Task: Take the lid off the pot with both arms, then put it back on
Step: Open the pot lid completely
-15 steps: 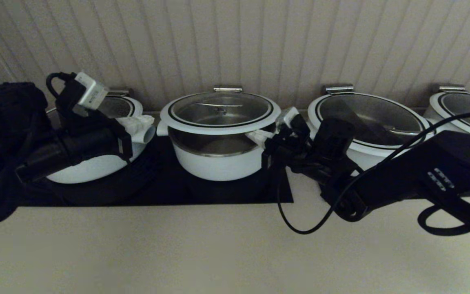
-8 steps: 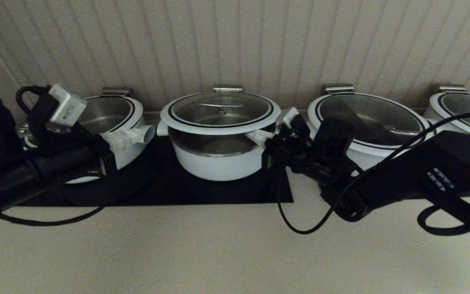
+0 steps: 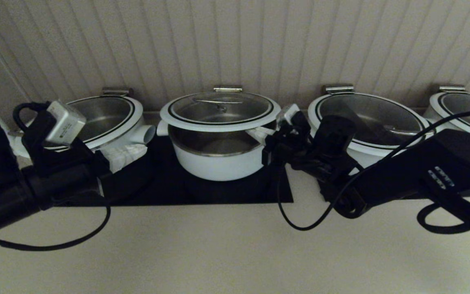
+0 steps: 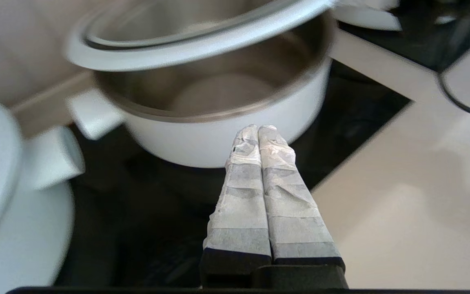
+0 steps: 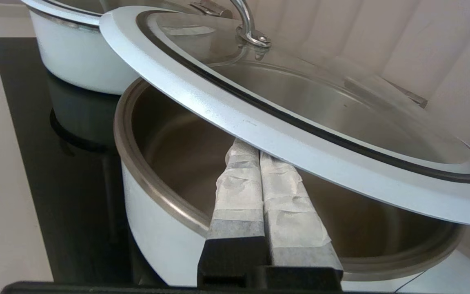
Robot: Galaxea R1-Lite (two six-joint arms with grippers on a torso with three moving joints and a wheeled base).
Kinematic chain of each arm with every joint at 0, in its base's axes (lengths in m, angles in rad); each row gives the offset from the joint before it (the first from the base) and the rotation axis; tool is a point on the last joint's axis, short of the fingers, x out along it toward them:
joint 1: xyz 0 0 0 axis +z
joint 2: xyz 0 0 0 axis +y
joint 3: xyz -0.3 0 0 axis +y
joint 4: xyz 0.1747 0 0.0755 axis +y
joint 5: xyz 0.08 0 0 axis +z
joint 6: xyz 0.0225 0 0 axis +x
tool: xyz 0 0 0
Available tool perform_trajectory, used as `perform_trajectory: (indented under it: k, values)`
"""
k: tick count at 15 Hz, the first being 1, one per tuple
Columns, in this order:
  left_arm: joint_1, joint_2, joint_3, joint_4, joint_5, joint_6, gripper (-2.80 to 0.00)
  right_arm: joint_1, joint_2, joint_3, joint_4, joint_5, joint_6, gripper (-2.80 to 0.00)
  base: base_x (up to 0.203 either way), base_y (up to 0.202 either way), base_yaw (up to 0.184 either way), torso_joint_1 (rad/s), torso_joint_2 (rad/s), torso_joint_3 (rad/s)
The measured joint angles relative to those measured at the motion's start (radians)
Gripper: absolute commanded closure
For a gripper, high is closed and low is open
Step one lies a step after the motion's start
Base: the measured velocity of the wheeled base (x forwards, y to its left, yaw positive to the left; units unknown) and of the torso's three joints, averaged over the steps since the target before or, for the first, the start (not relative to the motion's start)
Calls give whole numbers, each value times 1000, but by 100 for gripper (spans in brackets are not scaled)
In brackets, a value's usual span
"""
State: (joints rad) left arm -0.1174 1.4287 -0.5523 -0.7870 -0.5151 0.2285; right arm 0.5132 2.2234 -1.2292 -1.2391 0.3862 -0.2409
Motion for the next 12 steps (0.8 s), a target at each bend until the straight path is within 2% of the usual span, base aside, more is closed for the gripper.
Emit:
perform_trajectory:
  k: [4,12]
  values:
    - [-55,22,3,-1,0,-14,0,0,0,-2,0,-7,1,0,0,0,0,0,0,0]
    - [-68,153,-68,-4,2,-15,0,0,6,-4,-1,-7,0,0,0,0,0,0,0,0]
